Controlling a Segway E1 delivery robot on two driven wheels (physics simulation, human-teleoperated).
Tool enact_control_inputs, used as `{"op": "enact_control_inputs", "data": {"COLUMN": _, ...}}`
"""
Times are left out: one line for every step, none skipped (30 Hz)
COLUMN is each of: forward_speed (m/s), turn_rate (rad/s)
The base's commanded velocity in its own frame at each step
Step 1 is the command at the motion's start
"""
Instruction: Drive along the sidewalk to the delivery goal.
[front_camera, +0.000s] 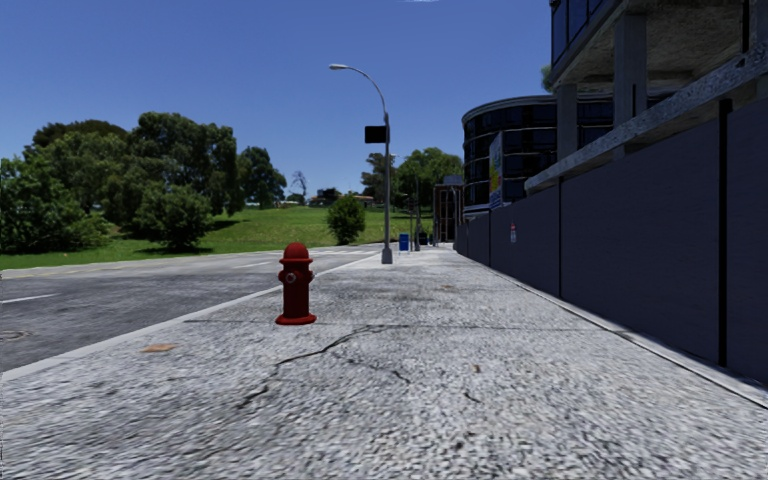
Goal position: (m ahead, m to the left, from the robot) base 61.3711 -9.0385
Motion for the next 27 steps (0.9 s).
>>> {"op": "enact_control_inputs", "data": {"forward_speed": 1.99, "turn_rate": -0.80}}
{"op": "enact_control_inputs", "data": {"forward_speed": 1.99, "turn_rate": -0.80}}
{"op": "enact_control_inputs", "data": {"forward_speed": 1.99, "turn_rate": -0.80}}
{"op": "enact_control_inputs", "data": {"forward_speed": 1.99, "turn_rate": -0.80}}
{"op": "enact_control_inputs", "data": {"forward_speed": 1.99, "turn_rate": -0.80}}
{"op": "enact_control_inputs", "data": {"forward_speed": 1.99, "turn_rate": -0.75}}
{"op": "enact_control_inputs", "data": {"forward_speed": 1.99, "turn_rate": -0.26}}
{"op": "enact_control_inputs", "data": {"forward_speed": 1.99, "turn_rate": -0.02}}
{"op": "enact_control_inputs", "data": {"forward_speed": 1.99, "turn_rate": -0.02}}
{"op": "enact_control_inputs", "data": {"forward_speed": 1.99, "turn_rate": 0.00}}
{"op": "enact_control_inputs", "data": {"forward_speed": 1.99, "turn_rate": 0.00}}
{"op": "enact_control_inputs", "data": {"forward_speed": 1.99, "turn_rate": 0.00}}
{"op": "enact_control_inputs", "data": {"forward_speed": 1.99, "turn_rate": 0.00}}
{"op": "enact_control_inputs", "data": {"forward_speed": 1.99, "turn_rate": 0.00}}
{"op": "enact_control_inputs", "data": {"forward_speed": 1.99, "turn_rate": 0.00}}
{"op": "enact_control_inputs", "data": {"forward_speed": 1.99, "turn_rate": 0.00}}
{"op": "enact_control_inputs", "data": {"forward_speed": 1.99, "turn_rate": 0.00}}
{"op": "enact_control_inputs", "data": {"forward_speed": 1.99, "turn_rate": 0.00}}
{"op": "enact_control_inputs", "data": {"forward_speed": 1.99, "turn_rate": 0.00}}
{"op": "enact_control_inputs", "data": {"forward_speed": 1.99, "turn_rate": 0.15}}
{"op": "enact_control_inputs", "data": {"forward_speed": 1.99, "turn_rate": 0.15}}
{"op": "enact_control_inputs", "data": {"forward_speed": 1.99, "turn_rate": 0.24}}
{"op": "enact_control_inputs", "data": {"forward_speed": 1.99, "turn_rate": 0.26}}
{"op": "enact_control_inputs", "data": {"forward_speed": 1.99, "turn_rate": 0.27}}
{"op": "enact_control_inputs", "data": {"forward_speed": 1.99, "turn_rate": 0.27}}
{"op": "enact_control_inputs", "data": {"forward_speed": 1.99, "turn_rate": 0.27}}
{"op": "enact_control_inputs", "data": {"forward_speed": 2.00, "turn_rate": 0.27}}
